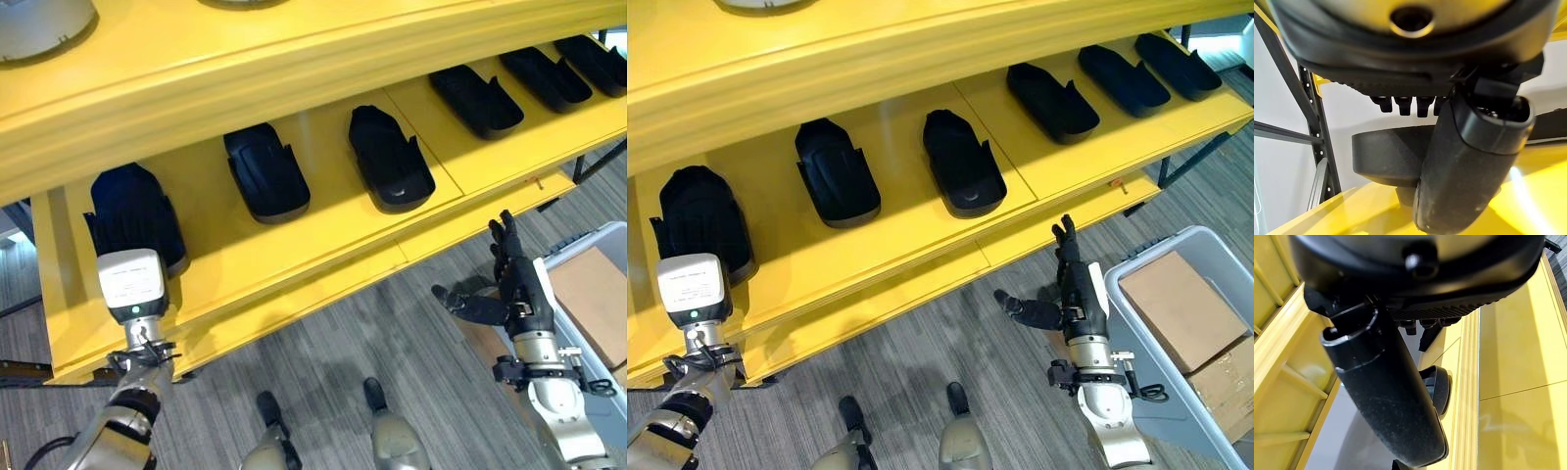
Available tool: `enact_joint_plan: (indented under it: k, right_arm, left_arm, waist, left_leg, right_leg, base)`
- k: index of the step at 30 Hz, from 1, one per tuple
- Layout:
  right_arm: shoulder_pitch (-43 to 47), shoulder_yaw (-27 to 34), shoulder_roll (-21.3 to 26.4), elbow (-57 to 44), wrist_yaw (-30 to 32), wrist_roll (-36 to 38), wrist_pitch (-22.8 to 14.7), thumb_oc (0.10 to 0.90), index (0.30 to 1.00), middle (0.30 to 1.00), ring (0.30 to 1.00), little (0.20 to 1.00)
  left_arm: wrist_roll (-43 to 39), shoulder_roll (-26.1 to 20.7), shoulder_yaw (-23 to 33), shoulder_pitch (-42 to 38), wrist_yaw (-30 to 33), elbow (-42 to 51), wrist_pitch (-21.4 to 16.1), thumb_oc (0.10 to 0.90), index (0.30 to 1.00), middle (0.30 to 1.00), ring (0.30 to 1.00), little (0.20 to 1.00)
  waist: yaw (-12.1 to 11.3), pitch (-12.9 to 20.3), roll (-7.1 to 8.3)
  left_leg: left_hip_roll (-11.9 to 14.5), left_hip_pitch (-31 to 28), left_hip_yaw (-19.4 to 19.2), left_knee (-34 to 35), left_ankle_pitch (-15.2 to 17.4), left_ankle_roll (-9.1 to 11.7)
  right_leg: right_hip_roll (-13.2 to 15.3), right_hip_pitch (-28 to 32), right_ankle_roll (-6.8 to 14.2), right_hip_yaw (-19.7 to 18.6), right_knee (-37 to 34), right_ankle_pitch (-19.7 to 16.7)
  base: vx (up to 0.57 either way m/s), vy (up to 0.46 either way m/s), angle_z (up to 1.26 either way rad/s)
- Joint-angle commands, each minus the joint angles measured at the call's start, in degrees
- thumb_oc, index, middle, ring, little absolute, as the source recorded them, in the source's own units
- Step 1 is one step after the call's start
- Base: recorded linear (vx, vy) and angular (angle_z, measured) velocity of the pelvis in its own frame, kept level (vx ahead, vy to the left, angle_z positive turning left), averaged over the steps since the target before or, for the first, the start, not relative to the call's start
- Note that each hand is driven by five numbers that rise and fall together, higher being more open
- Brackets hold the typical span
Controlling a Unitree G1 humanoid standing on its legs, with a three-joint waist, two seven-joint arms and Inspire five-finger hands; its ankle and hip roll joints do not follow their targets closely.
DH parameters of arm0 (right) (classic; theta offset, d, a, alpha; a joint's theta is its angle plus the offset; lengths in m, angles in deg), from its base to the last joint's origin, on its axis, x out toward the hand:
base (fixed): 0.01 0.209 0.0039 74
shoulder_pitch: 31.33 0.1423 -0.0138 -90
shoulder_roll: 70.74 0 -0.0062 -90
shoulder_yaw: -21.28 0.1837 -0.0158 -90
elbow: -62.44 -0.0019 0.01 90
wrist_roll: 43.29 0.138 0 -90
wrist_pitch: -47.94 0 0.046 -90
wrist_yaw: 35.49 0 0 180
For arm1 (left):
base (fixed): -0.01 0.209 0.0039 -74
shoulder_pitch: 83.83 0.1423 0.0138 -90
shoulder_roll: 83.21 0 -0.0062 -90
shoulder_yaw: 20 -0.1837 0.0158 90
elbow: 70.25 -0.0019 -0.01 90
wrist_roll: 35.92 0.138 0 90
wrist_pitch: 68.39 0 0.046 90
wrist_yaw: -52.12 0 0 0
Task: Move parts from the plastic box to the shelf.
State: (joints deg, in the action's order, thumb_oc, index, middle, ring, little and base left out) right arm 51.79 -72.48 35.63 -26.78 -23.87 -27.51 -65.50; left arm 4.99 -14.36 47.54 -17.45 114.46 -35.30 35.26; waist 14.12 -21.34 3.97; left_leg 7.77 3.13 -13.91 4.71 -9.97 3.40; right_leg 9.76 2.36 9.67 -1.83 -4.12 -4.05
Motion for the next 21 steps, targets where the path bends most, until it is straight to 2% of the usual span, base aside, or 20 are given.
enact_joint_plan:
  k: [1, 21]
  right_arm:
    - [3.9, 1.4, 3.5, -3.9, 1.5, -0.2, -5.3, 0.9, 1.0, 1.0, 1.0, 1.0]
    - [4.1, 1.2, 4.2, -4.2, 1.0, 0.5, -4.8, 0.9, 1.0, 1.0, 1.0, 1.0]
  left_arm:
    - [0.8, -5.7, 2.1, -5.5, 3.6, -1.1, 2.2, 0.9, 1.0, 1.0, 1.0, 1.0]
    - [-0.5, -6.9, 1.1, -7.3, 2.1, -2.3, 3.6, 0.9, 1.0, 1.0, 1.0, 1.0]
  waist:
    - [-0.6, 2.9, 0.77]
    - [-0.2, 2.9, 0.9]
  left_leg:
    - [4.0, -0.2, -0.1, -12.8, 13.5, 1.1]
    - [4.3, -0.3, -0.5, -13.1, 13.6, 1.1]
  right_leg:
    - [2.5, -6.8, -0.1, 1.8, 8.9, 5.0]
    - [2.3, -6.7, -0.1, 1.5, 8.9, 5.0]
  base:
    - [0.0, 0.0, 0.0]
    - [0.0, 0.0, 0.0]
